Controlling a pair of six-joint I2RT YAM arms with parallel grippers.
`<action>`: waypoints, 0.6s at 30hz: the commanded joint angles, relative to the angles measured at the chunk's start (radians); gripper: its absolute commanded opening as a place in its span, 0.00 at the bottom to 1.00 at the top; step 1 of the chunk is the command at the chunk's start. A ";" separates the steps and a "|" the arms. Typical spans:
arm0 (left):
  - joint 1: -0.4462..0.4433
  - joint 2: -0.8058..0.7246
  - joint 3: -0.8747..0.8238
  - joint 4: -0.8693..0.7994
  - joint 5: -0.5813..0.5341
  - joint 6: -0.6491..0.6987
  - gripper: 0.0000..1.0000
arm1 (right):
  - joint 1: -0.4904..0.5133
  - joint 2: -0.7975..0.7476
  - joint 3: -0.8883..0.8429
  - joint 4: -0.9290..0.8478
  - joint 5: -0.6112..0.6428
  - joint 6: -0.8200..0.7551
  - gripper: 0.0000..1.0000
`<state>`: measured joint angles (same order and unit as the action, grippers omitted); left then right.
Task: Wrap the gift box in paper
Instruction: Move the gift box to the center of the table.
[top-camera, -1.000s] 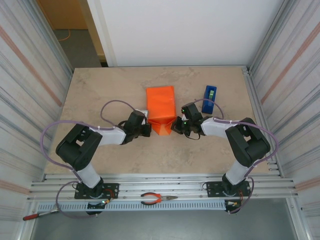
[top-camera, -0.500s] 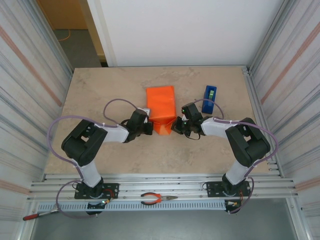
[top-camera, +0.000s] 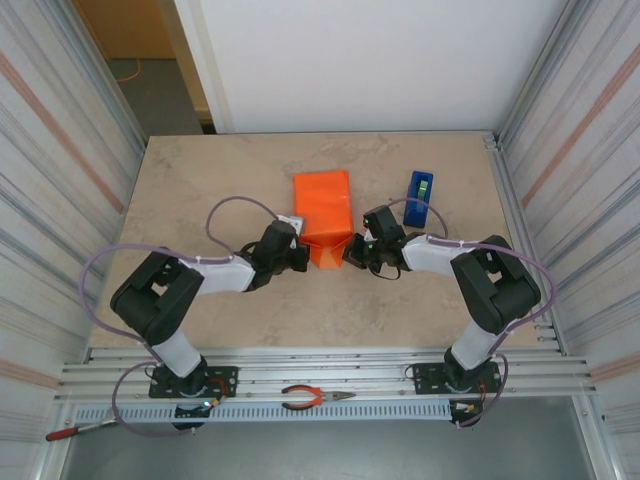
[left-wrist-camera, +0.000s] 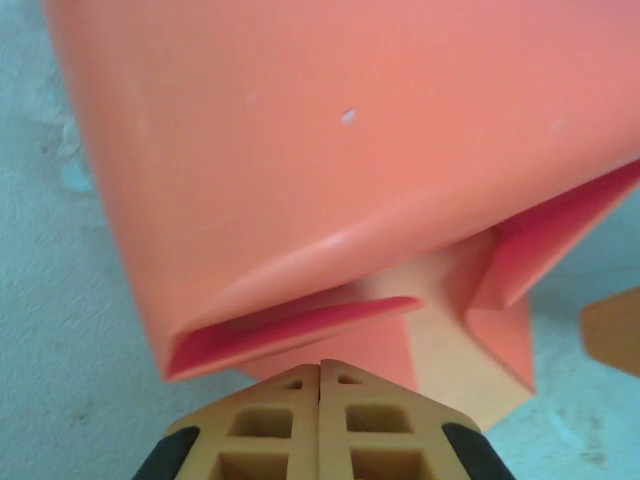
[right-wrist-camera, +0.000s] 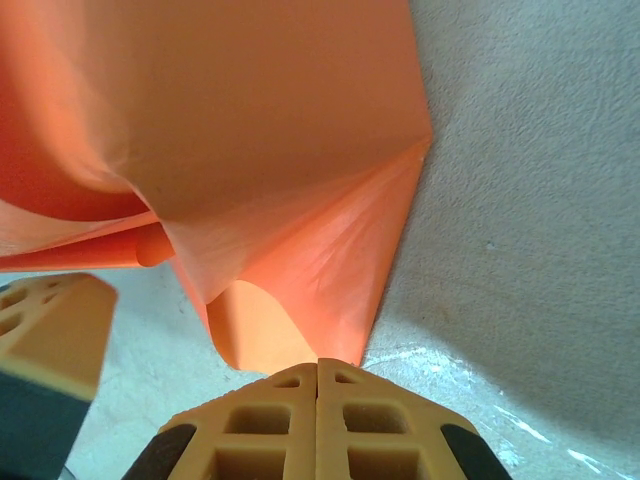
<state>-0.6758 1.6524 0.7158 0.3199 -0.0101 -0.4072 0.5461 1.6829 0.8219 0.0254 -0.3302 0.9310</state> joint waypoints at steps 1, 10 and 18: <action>-0.013 0.001 0.011 -0.008 0.007 0.005 0.00 | 0.014 0.002 0.022 -0.001 0.014 -0.012 0.00; -0.067 0.127 0.058 0.015 -0.003 -0.008 0.00 | 0.032 0.081 0.058 0.014 0.003 -0.010 0.00; -0.055 0.034 0.047 -0.047 -0.028 -0.004 0.05 | -0.009 0.021 0.035 0.006 -0.027 -0.005 0.00</action>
<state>-0.7399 1.7611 0.7578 0.3134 -0.0120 -0.4084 0.5629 1.7588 0.8585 0.0368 -0.3416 0.9314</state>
